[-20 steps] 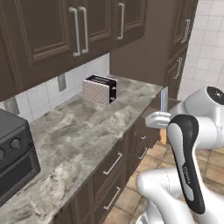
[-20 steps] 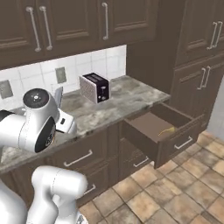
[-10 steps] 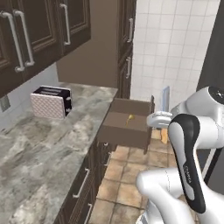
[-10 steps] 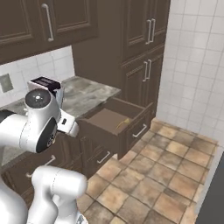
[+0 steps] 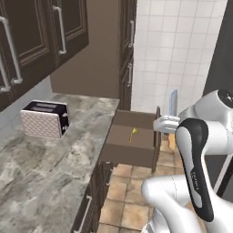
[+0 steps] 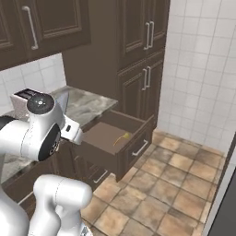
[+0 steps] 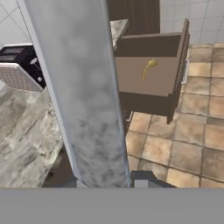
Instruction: Pick up the metallic utensils from the counter and place them in the open drawer. Make sure not to pick up any wooden utensils.
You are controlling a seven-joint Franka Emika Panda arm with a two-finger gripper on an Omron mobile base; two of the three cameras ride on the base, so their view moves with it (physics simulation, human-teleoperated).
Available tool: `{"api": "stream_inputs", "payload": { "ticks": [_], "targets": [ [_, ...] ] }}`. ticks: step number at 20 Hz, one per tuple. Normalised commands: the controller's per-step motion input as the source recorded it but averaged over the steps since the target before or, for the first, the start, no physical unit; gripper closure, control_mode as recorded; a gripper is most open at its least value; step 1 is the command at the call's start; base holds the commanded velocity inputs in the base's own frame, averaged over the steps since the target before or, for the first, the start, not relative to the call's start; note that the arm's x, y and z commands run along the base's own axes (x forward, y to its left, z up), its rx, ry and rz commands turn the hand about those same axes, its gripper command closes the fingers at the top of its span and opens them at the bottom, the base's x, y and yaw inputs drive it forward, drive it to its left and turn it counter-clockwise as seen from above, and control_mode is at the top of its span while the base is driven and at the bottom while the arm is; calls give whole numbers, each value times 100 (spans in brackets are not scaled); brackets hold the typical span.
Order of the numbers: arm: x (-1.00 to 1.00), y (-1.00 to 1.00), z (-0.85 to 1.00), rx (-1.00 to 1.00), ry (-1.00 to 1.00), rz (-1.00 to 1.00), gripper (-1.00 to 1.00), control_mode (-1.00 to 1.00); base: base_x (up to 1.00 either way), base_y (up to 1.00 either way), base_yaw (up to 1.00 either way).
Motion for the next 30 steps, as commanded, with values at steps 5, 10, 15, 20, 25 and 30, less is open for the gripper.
{"api": "stream_inputs", "payload": {
  "ticks": [5, 10, 15, 20, 25, 30],
  "targets": [
    [0, 0, 0, 0, 0, 0, 100, 100, 79, 0, -8],
    [0, 0, 0, 0, 0, 0, 100, 100, 55, 5, -11],
    [0, 0, 0, 0, 0, 0, 100, 100, 5, 6, -10],
    [0, 0, 0, 0, 0, 0, 100, 100, 1, 61, -12],
    [0, 0, 0, 0, 0, 0, 100, 100, 24, 76, -16],
    [0, 0, 0, 0, 0, 0, 100, 100, 10, 24, -16]
  ]
}}
